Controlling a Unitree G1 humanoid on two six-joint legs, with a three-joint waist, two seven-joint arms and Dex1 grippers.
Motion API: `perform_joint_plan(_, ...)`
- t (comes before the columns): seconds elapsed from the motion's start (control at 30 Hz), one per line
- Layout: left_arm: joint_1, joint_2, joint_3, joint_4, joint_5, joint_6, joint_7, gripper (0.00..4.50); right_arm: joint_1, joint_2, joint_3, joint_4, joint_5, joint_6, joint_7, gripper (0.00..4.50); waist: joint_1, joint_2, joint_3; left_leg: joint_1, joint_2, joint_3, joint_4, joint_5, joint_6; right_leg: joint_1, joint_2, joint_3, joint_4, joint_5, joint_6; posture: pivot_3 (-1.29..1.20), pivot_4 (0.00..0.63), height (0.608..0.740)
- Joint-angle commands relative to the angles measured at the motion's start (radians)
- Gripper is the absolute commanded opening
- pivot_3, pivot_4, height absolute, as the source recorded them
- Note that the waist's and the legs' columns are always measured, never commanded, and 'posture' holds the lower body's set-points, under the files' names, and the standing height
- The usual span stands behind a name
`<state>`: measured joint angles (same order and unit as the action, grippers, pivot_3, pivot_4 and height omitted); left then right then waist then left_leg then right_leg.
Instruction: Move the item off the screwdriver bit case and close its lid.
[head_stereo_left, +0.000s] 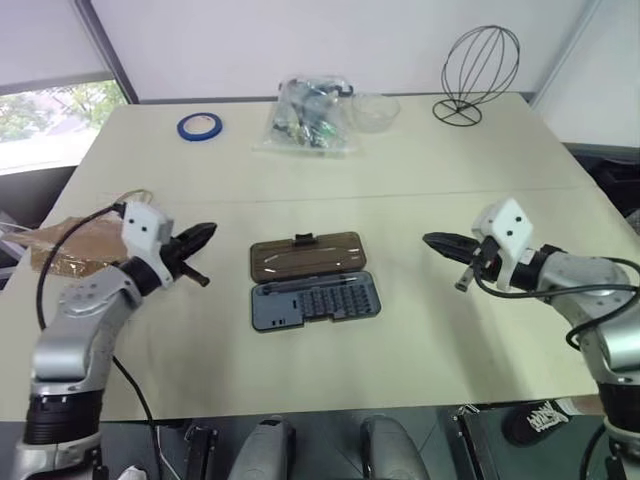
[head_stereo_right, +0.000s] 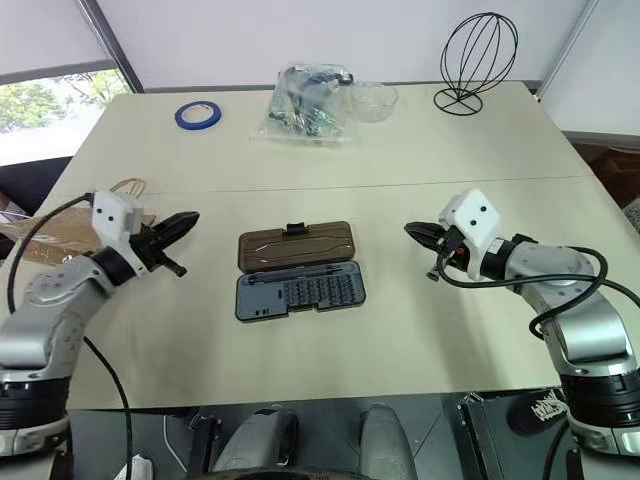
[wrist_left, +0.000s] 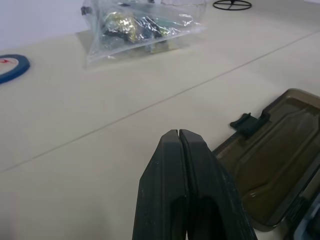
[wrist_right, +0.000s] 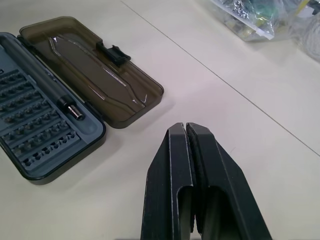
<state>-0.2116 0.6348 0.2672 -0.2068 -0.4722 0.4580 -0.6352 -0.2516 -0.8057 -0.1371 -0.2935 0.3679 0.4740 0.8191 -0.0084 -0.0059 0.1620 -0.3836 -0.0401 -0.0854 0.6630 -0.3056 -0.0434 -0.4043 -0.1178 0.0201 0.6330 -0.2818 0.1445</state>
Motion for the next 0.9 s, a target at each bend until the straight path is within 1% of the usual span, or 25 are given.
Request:
perform_joint_plan(0.03,-0.014,0.016,0.023,-0.025,-0.016,0.004,-0.009,0.00,-0.011,-0.018,-0.032,-0.009,0.006,-0.019,0.012,0.05,-0.002,0.000,0.000,0.000,0.000,0.000,0.000,0.000,0.000,0.000,0.000,0.000,0.000,0.000,0.000,0.00,0.150,0.740)
perform_joint_plan(0.2,-0.028,0.001,0.022,-0.051,-0.062,0.052,-0.006,0.00,-0.013,-0.013,-0.026,-0.021,0.001,-0.010,0.010,0.05,-0.004,0.000,0.000,0.000,0.000,0.000,0.000,0.000,0.000,0.000,0.000,0.000,0.000,0.000,0.000,0.00,0.150,0.740)
perform_joint_plan(0.43,-0.004,-0.001,0.012,-0.064,-0.056,0.066,-0.013,0.00,-0.018,-0.021,-0.030,-0.040,0.002,0.001,0.006,0.05,-0.004,0.000,0.000,0.000,0.000,0.000,0.000,0.000,0.000,0.000,0.000,0.000,0.001,0.000,0.000,0.00,0.150,0.740)
perform_joint_plan(0.9,0.017,-0.005,0.003,-0.063,-0.039,0.065,-0.008,0.00,-0.065,-0.008,0.007,-0.024,-0.020,0.003,-0.001,0.05,-0.004,0.000,0.000,0.000,0.000,0.000,0.000,0.000,0.000,0.000,0.000,0.000,0.001,0.000,0.000,0.00,0.150,0.740)
